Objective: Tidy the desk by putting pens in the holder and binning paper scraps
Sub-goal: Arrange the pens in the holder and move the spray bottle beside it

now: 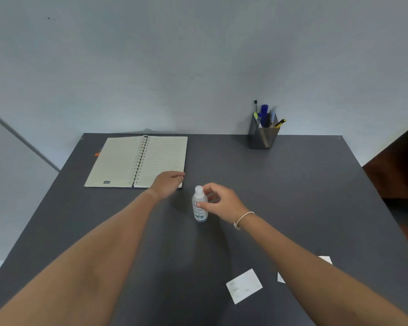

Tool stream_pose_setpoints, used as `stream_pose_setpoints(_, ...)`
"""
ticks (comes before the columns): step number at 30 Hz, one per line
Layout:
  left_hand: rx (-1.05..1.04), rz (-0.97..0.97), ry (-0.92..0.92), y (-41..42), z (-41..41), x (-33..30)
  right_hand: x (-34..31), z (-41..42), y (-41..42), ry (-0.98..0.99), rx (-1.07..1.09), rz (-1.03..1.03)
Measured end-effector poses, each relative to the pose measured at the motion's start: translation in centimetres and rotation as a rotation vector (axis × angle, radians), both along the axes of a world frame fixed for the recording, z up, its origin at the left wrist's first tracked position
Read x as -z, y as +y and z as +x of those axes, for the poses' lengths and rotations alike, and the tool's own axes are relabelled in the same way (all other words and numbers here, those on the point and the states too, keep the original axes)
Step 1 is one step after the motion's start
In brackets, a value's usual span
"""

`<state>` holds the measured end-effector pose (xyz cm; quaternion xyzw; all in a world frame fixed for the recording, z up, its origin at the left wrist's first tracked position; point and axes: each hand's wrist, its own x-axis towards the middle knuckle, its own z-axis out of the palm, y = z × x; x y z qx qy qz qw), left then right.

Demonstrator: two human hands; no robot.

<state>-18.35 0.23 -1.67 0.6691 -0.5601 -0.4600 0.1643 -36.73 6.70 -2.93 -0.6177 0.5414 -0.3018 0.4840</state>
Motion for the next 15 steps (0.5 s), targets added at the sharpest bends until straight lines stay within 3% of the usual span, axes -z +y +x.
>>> stream_pose_setpoints(7,0.054,0.007,0.012,-1.4,-3.4,0.7,-0.4,-2.8,-0.5,-0.086,0.102,0.020)
stream_pose_setpoints(15,0.134,-0.088,-0.017,-2.7,-9.9,1.0,-2.8,-13.4,-4.4,-0.166,0.354,0.022)
